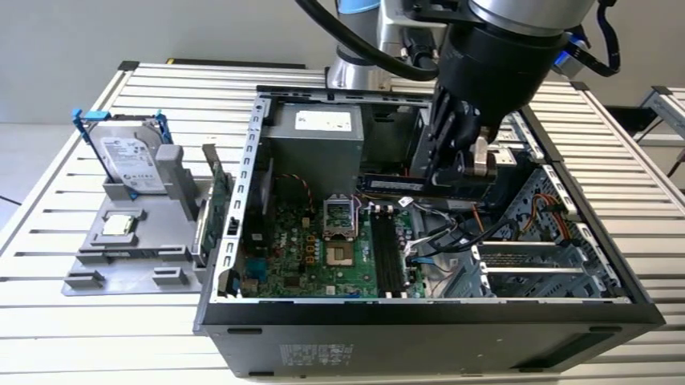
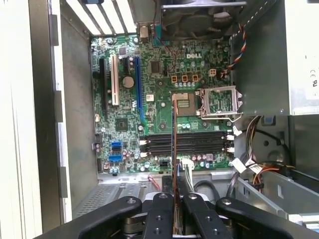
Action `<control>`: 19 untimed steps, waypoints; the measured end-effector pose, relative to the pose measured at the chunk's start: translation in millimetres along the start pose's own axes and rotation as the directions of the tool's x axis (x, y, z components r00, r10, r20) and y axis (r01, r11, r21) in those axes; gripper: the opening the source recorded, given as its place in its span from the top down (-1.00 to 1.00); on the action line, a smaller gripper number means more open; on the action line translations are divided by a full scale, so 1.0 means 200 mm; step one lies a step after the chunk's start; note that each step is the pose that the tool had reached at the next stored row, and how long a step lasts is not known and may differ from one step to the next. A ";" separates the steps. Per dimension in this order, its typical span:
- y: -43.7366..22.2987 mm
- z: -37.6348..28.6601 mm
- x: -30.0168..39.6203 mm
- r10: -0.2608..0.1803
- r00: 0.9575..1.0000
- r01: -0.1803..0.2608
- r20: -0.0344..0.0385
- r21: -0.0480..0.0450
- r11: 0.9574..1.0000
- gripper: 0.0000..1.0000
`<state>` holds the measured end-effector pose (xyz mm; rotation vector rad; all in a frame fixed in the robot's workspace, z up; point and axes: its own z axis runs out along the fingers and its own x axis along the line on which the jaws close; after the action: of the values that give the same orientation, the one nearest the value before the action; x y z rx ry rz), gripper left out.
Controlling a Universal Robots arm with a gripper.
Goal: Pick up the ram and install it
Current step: 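Pick up the ram and move it above insertion slot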
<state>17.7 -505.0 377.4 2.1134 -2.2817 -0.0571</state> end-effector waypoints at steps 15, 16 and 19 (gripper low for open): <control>-0.047 -0.002 -0.004 0.000 1.000 0.000 0.000 0.000 1.000 1.00; -0.050 -0.002 -0.004 0.000 1.000 0.000 0.000 0.000 1.000 1.00; -0.059 -0.003 -0.005 0.000 1.000 0.000 0.000 0.000 1.000 1.00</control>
<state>29.6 -505.0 377.4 2.1134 -2.2817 -0.0571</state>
